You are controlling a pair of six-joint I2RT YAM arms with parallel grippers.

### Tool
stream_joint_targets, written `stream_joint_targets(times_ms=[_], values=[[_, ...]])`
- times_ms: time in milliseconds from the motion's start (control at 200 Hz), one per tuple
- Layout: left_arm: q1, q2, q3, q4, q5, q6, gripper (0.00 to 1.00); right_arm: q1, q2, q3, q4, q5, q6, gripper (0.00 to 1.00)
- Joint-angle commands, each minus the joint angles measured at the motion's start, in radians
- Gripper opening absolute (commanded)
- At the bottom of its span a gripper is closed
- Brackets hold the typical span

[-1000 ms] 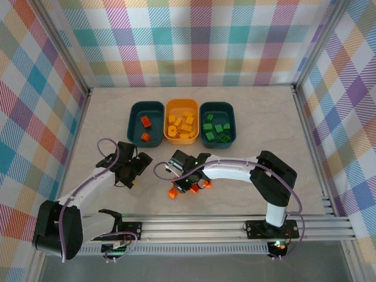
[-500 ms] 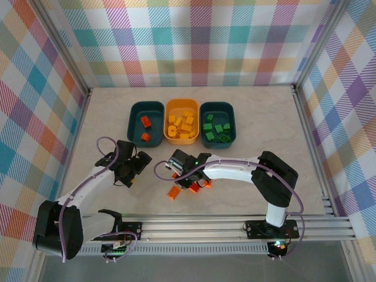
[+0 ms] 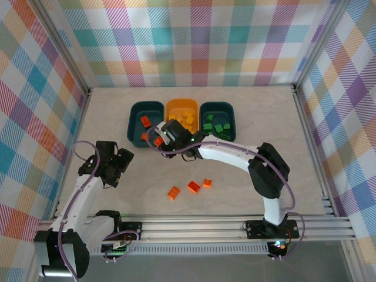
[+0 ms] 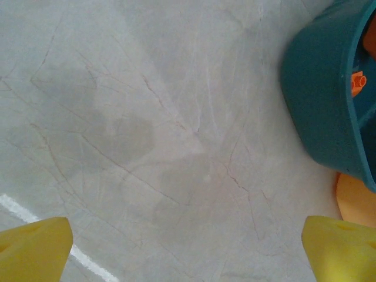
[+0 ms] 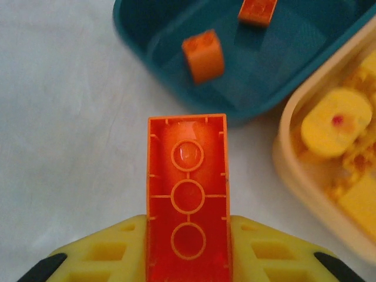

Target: Sort the legos into containers by color

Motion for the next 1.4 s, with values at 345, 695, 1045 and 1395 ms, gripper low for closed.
stream_joint_targets(times_ms=[345,695,1045,1395], values=[[0.016,-0.051,-0.074,-0.055,0.065,-0.008,1.00,-0.080,0.374,0.487,-0.030,-0.106,0.030,0.29],[-0.031,-0.073,-0.067,0.094,0.232,0.132,0.97,-0.082,0.326,0.508,-0.077,-0.071,0.047,0.61],[-0.626,0.185,0.182,-0.037,-0.080,0.391,0.90,-0.160,-0.159,-0.206,0.145,0.057,0.225,0.63],[-0.909,0.492,0.349,-0.161,-0.170,0.541,0.88,-0.466,-0.509,-0.664,0.108,0.016,0.444,0.66]])
